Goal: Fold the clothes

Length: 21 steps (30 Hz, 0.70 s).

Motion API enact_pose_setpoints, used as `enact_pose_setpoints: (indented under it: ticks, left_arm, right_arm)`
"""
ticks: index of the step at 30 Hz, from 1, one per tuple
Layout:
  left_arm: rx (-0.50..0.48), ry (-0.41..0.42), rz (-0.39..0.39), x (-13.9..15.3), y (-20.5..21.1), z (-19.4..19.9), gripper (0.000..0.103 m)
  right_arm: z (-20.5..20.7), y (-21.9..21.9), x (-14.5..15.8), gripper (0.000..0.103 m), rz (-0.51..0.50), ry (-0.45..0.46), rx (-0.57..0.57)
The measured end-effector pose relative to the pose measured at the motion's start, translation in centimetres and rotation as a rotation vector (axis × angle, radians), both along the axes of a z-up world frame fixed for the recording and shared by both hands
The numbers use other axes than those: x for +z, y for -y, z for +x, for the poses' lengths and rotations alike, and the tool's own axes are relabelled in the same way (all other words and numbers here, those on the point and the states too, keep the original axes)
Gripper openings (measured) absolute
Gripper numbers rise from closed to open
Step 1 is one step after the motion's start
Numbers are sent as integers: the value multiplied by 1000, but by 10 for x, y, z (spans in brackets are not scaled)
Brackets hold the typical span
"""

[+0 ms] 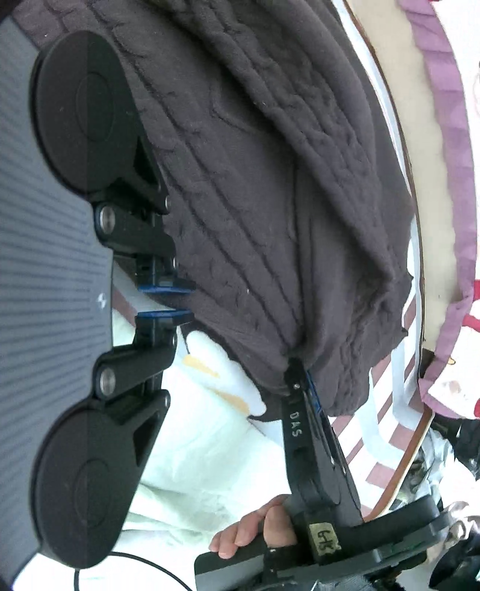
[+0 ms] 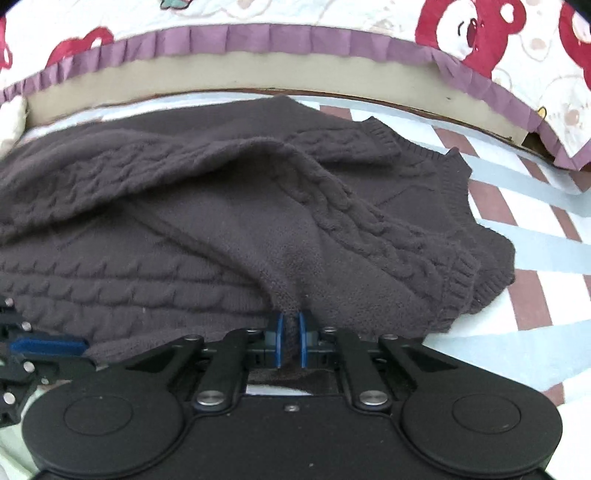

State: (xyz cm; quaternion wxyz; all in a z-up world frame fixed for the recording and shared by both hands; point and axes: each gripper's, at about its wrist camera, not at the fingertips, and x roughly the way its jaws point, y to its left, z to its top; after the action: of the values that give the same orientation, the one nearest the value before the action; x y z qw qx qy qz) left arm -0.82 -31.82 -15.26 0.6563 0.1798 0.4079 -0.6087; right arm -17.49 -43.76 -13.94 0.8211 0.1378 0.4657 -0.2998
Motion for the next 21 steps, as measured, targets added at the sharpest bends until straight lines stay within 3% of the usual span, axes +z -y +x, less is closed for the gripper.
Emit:
enact_pose_setpoints:
  ticks: [2, 5, 7, 9, 11, 12, 13, 16, 21]
  left_arm:
    - [5, -1, -6, -1, 1, -1, 12]
    - [33, 21, -34, -2, 2, 0, 15]
    - [71, 16, -59, -3, 2, 5, 20]
    - [110, 0, -74, -4, -1, 11, 24]
    - [142, -21, -65, -5, -6, 18, 24]
    - [139, -31, -57, -6, -9, 19, 24]
    - [129, -25, -49, -5, -12, 18, 23]
    - [100, -5, -35, 1, -18, 17, 23]
    - [73, -80, -88, 4, -12, 15, 24]
  right_arm:
    - [4, -2, 1, 17, -25, -21, -14]
    - [14, -8, -1, 39, -87, -57, -13]
    - [23, -11, -9, 66, -109, -52, 10]
    - [28, -12, -15, 71, -123, -37, 36]
    - [25, -10, -16, 64, -138, -15, 64]
    - [22, -9, -14, 20, -135, -26, 76]
    - [16, -9, -9, 13, -121, -59, 98]
    - [-10, -17, 4, 11, -42, -93, 182]
    - [-26, -26, -1, 12, -10, -111, 202]
